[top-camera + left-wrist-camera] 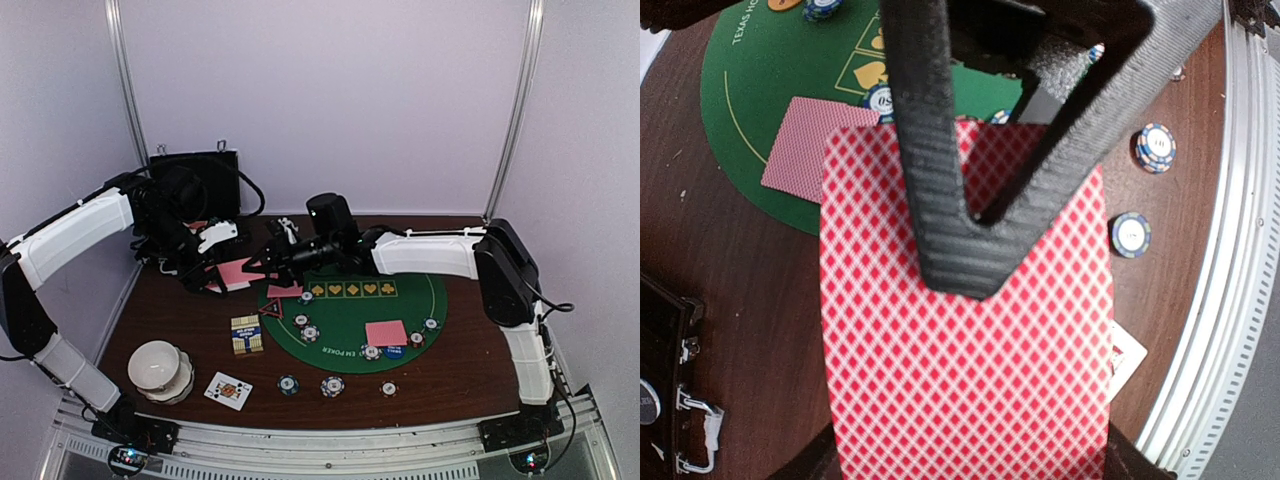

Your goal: Distribute texas hold em gaming equipment

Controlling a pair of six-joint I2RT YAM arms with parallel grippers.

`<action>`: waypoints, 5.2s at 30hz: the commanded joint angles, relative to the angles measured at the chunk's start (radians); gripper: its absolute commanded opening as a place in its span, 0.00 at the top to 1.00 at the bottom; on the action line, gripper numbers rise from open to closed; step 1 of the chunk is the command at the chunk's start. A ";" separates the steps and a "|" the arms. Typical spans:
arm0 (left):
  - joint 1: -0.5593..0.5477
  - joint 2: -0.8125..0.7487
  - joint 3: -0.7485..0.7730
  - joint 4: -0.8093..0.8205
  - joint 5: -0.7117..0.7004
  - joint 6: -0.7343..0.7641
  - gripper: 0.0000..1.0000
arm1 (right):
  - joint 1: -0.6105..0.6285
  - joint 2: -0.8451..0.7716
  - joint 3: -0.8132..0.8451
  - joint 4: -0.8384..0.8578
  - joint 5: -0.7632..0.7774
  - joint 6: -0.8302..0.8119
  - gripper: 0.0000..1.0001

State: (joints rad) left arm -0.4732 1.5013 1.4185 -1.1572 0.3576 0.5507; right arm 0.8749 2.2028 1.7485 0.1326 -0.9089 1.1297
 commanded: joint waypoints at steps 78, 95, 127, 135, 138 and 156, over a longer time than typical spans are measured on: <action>0.024 -0.038 0.002 -0.010 -0.014 0.020 1.00 | -0.013 -0.167 -0.091 -0.574 1.278 -1.680 1.00; 0.027 -0.041 0.008 -0.018 -0.021 0.022 1.00 | 0.063 -0.009 -0.146 -0.458 1.394 -1.833 1.00; 0.027 -0.052 0.043 -0.032 -0.016 0.024 1.00 | -0.010 -0.254 -0.087 -0.631 1.736 -0.976 0.00; 0.027 -0.053 0.034 -0.032 -0.016 0.028 1.00 | -0.246 -0.292 -0.183 -0.709 0.805 -0.559 0.11; 0.027 -0.052 0.034 -0.032 -0.009 0.028 1.00 | -0.259 -0.254 -0.180 -0.703 0.658 -0.516 0.12; 0.027 -0.051 0.028 -0.032 -0.009 0.028 1.00 | -0.276 -0.007 -0.119 -0.622 0.384 -0.305 0.37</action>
State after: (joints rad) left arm -0.4530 1.4769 1.4342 -1.1915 0.3328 0.5667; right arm 0.6044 2.1582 1.5917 -0.5339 -0.4683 0.7670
